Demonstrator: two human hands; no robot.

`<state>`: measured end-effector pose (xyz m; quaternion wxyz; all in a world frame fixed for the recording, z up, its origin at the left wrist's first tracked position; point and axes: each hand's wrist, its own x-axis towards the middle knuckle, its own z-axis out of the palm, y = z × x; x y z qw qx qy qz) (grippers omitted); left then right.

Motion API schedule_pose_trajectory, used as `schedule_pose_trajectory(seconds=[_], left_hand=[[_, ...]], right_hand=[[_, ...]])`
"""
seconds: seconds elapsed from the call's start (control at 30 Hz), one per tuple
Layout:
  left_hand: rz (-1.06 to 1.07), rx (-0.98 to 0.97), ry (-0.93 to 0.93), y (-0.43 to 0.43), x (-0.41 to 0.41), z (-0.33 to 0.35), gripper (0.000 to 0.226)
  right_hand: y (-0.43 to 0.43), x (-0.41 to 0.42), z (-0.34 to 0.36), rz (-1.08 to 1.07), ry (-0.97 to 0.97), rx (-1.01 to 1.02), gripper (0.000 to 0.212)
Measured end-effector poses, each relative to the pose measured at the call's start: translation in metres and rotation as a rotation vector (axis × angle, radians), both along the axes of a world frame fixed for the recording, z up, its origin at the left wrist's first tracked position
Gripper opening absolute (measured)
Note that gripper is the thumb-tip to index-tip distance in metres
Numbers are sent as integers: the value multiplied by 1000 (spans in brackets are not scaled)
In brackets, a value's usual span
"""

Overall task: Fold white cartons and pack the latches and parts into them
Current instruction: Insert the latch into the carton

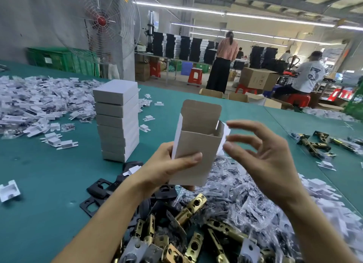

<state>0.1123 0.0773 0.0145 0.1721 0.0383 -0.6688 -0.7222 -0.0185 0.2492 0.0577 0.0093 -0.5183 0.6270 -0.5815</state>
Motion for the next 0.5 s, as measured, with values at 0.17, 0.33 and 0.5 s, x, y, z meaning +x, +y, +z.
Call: schedule_pose_trajectory(seconds=[0.17,0.33,0.5], left_hand=[[-116,26,-21,7,0,1,29],[-133,-150,-81,10,-4,-6,27],[-92,-299,-158,6,-12,-21,33]], right_hand=[[-3,4,-33,187,-202,-88,44],[-3,3,-43,231,-170,-26,50],[2,-4,-54,150,-97,193,37]])
